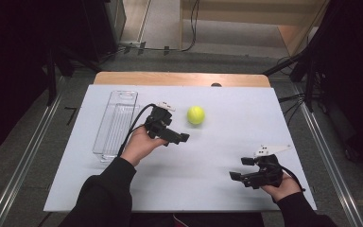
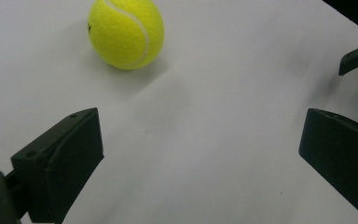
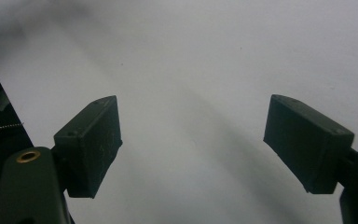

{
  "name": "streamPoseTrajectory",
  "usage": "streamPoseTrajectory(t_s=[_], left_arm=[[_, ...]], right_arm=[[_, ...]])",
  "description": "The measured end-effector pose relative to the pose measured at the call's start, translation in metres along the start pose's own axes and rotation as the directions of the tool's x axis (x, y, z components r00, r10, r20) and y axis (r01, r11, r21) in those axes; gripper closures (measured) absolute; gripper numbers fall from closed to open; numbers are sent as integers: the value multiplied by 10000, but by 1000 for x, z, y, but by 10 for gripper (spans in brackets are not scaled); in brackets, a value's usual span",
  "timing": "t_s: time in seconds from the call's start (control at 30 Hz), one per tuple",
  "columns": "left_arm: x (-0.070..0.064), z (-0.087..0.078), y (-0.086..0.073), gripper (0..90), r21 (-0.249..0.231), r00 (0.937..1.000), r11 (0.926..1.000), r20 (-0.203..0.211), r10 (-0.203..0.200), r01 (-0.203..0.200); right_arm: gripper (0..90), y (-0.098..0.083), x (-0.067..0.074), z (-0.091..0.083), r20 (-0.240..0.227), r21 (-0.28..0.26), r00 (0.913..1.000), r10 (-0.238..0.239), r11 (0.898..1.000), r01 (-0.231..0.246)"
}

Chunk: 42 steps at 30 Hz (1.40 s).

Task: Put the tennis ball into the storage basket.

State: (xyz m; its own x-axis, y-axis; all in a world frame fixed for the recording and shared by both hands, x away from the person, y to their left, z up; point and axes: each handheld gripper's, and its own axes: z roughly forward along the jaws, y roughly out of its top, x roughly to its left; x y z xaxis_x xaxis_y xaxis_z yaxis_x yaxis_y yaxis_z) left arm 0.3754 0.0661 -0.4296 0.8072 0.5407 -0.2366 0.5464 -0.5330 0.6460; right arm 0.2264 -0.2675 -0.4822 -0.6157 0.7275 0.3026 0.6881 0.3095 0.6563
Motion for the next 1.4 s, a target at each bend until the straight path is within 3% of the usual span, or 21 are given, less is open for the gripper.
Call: streamPoseTrajectory(t_s=[0.3, 0.6, 1.4], left_arm=[[3, 0, 19, 1, -58, 9999, 10000, 120, 50, -50], [6, 2, 36, 1, -136, 9999, 9999, -38, 107, -107], [24, 28, 67, 1, -69, 9993, 10000, -364, -5, 3]], right_arm=[[169, 0, 0, 0, -4, -2, 10000, -10, 10000, 10], [169, 0, 0, 1, -10, 38, 10000, -39, 10000, 39], [169, 0, 0, 1, -47, 47, 10000, -53, 10000, 53]])
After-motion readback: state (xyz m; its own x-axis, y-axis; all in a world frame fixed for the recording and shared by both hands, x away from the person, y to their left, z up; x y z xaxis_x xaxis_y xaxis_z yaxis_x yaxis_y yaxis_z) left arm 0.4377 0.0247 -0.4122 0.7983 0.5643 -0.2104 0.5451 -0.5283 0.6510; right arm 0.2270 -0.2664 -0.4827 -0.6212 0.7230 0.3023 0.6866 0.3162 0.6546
